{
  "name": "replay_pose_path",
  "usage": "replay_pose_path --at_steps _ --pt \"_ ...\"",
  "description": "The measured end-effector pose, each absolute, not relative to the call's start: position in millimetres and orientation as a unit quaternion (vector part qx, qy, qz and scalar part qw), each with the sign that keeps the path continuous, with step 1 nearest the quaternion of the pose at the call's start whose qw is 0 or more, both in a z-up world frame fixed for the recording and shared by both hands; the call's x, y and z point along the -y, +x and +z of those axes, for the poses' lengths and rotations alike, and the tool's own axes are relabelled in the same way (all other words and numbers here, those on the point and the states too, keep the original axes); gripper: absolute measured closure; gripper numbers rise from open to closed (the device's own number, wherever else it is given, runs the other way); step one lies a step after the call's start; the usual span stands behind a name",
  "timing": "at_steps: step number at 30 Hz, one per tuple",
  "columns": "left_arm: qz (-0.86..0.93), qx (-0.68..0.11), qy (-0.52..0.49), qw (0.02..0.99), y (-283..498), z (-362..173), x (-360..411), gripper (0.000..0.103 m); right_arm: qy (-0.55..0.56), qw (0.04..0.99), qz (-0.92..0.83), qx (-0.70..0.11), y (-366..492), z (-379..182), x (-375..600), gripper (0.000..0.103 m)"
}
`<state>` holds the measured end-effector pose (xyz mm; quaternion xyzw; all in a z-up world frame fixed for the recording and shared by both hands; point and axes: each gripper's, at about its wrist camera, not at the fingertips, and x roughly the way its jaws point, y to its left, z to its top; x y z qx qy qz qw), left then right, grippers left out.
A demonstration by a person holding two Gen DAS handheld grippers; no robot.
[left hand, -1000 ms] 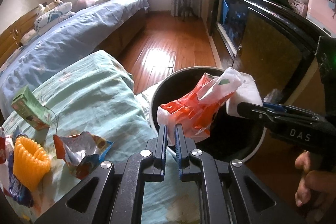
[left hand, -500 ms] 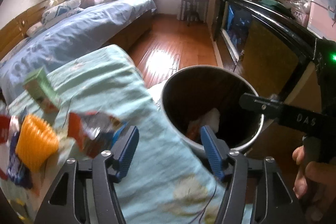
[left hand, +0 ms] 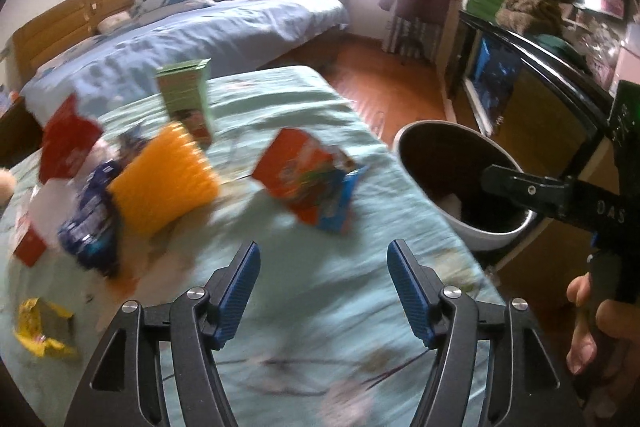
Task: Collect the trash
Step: 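Grasp the orange mesh foam sleeve with the left gripper while the right grasps the crumpled snack wrapper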
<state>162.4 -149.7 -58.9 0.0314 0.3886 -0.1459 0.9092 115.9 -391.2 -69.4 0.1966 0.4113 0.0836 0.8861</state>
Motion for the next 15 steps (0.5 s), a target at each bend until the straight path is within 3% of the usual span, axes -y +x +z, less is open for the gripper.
replay_pose_path --at_steps 15 --pt "-0.092 -0.387 -0.039 0.917 149 -49 69 0.037 0.161 0.878 0.143 -0.427 125 -76 319 0.019"
